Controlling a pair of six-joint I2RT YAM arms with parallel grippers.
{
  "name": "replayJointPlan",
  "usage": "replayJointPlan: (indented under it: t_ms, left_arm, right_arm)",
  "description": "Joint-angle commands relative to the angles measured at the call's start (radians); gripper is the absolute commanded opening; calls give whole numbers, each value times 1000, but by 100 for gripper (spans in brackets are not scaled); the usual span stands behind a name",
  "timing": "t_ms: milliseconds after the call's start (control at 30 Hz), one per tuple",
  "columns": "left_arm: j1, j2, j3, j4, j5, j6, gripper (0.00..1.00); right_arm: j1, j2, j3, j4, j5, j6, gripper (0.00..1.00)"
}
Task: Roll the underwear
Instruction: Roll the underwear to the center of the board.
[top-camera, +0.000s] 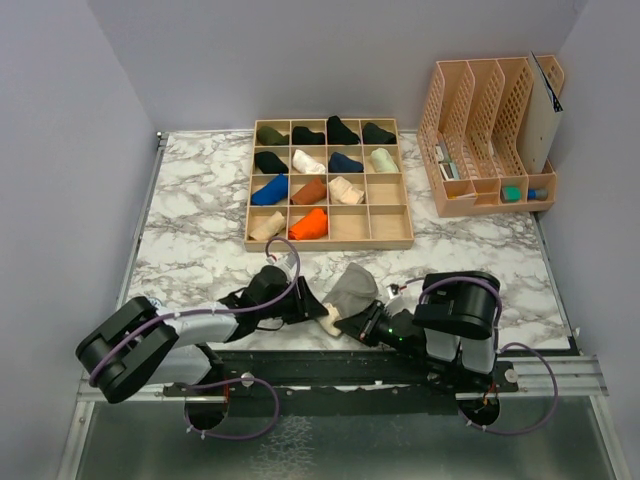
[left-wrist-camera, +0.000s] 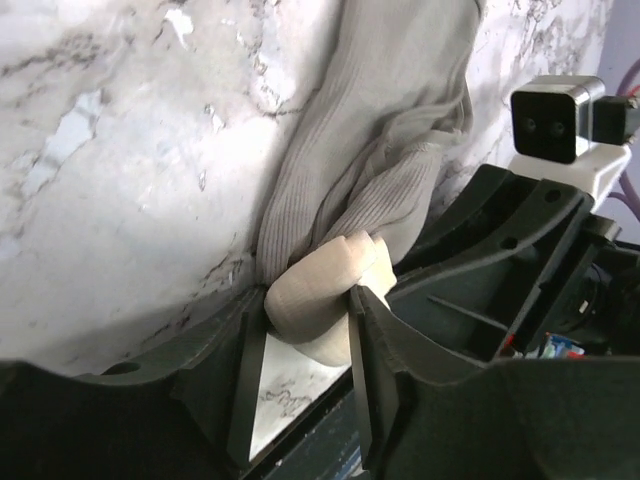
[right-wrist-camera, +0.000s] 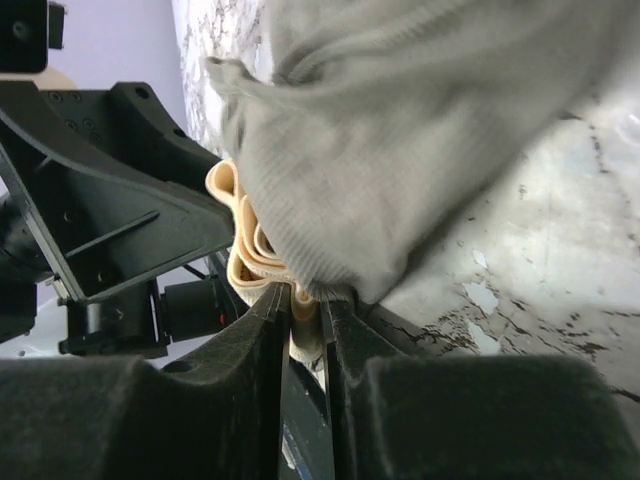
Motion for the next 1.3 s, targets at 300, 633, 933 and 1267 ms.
replayJointPlan:
  t_ms: [300, 633, 933, 1267]
  left_arm:
    - [-34, 161, 53, -165, -110, 109, 31]
    - [-44, 199, 118, -186, -96, 123, 30]
    - [-52, 187, 154, -228, -94, 126, 28]
    - [-51, 187, 171, -230, -84, 107, 25]
  right_arm:
    - [-19, -151, -186, 180, 53, -503, 57]
    - [-20, -929, 16, -1042, 141, -678, 62]
    - [-19, -1306, 95, -1397, 119, -860, 59]
    - [77, -905, 385, -1416, -209, -1443, 52]
